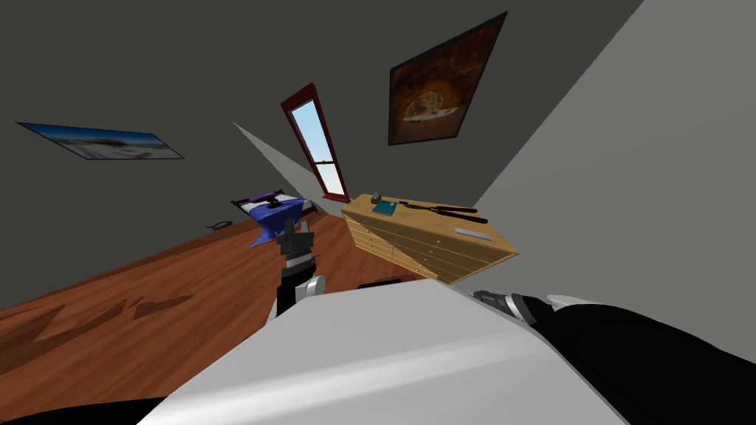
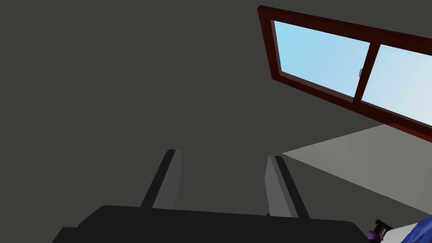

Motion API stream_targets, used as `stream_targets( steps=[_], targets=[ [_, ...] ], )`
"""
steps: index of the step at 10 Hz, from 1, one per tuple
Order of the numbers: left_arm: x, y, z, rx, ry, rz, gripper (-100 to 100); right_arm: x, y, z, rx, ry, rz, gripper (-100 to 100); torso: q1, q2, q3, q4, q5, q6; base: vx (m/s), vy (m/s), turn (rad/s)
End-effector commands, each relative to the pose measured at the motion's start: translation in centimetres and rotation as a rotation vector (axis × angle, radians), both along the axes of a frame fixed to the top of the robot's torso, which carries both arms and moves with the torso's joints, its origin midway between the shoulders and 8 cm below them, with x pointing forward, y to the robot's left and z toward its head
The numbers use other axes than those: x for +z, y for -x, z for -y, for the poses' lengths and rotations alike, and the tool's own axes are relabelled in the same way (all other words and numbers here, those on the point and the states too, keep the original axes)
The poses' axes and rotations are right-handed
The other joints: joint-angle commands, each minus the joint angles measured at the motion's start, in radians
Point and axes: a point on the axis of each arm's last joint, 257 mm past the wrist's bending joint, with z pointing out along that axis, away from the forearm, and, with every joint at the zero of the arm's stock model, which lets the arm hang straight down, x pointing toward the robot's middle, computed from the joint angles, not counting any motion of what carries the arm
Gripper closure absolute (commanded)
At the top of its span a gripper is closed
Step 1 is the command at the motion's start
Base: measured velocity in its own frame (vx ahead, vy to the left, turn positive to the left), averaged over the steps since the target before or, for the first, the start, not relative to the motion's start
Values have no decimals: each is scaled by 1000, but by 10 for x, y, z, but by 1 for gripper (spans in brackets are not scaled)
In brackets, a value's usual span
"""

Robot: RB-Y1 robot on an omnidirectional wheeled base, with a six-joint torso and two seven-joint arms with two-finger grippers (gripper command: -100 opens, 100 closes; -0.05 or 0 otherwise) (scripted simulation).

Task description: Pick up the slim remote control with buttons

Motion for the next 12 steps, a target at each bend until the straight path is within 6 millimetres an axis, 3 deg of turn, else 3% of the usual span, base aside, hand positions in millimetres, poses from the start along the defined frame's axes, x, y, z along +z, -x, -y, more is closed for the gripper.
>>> stream_targets(
  steps=[1,2,3,5,6,7,8,11,12],
  targets=[
    [0,0,0,0,0,0,0,4,8,28,49,75,-31,-100,0,0,0,0,0,0,17,-17,145],
    [0,0,0,0,0,0,0,8,7,35,64,92,-37,-100,0,-1,0,0,0,-1,20,-24,111],
    [0,0,0,0,0,0,0,12,14,58,102,149,-61,-100,-1,-1,0,0,0,0,28,-39,174],
    [0,0,0,0,0,0,0,20,10,69,126,176,-69,-100,-2,-1,-1,0,0,0,17,-27,28],
    [0,0,0,0,0,0,0,28,14,94,172,239,-93,-100,0,0,0,0,0,0,19,-21,163],
    [0,0,0,0,0,0,0,32,12,98,183,251,-96,-100,-1,-1,-1,0,0,-1,19,-34,100],
    [0,0,0,0,0,0,0,40,14,119,224,303,-116,-100,-1,-1,0,0,0,0,36,-45,128],
    [0,0,0,0,0,0,0,59,10,148,290,380,-141,-100,-3,-2,-1,0,-1,-1,29,-56,100],
    [0,0,0,0,0,0,0,72,8,167,339,432,-159,-100,-3,-2,-1,0,-1,0,40,-78,150]
  ],
)
